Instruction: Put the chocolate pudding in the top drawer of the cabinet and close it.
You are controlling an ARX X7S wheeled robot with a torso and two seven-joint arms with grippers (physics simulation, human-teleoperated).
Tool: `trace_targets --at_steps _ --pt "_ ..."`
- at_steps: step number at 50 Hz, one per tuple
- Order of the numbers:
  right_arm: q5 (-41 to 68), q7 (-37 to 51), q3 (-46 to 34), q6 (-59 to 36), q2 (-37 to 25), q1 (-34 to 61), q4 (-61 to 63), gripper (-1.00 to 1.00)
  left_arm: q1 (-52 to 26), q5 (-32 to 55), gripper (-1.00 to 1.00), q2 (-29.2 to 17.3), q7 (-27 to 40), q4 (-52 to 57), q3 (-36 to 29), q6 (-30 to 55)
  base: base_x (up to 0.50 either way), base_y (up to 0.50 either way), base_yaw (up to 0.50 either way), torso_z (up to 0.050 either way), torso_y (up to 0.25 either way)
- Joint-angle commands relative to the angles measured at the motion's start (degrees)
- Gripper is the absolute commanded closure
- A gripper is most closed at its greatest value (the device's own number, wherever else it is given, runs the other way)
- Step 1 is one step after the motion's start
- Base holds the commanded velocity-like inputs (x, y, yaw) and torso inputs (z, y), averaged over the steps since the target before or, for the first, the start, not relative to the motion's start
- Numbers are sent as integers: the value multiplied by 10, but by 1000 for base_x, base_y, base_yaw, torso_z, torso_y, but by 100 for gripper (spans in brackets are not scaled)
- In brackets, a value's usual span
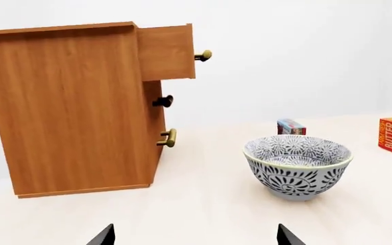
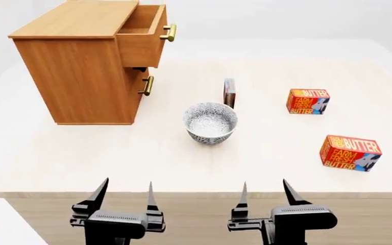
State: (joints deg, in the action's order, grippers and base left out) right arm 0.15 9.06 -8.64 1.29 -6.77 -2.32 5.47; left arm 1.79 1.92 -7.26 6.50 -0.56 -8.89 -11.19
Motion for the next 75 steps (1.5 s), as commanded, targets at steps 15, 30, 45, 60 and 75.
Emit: trace_targets --at_steps 15,30,45,60,75 --pt "4 19 -6 -79 -22 -14 112 -100 12 37 -100 -30 1 83 3 28 0 0 0 50 0" --pt "50 14 25 -127 -48 -46 254 -100 50 48 -100 -73 6 280 13 96 0 0 0 50 0" --pt "59 12 19 -138 -72 -49 299 -100 55 57 -100 -88 28 345 29 138 112 0 0 6 0" --pt "70 12 19 -122 -84 -56 303 -100 53 51 -100 -97 34 344 29 129 363 0 0 0 0" --pt "67 22 11 -121 -86 -52 299 -100 56 44 -100 -103 37 344 21 121 426 0 0 0 0"
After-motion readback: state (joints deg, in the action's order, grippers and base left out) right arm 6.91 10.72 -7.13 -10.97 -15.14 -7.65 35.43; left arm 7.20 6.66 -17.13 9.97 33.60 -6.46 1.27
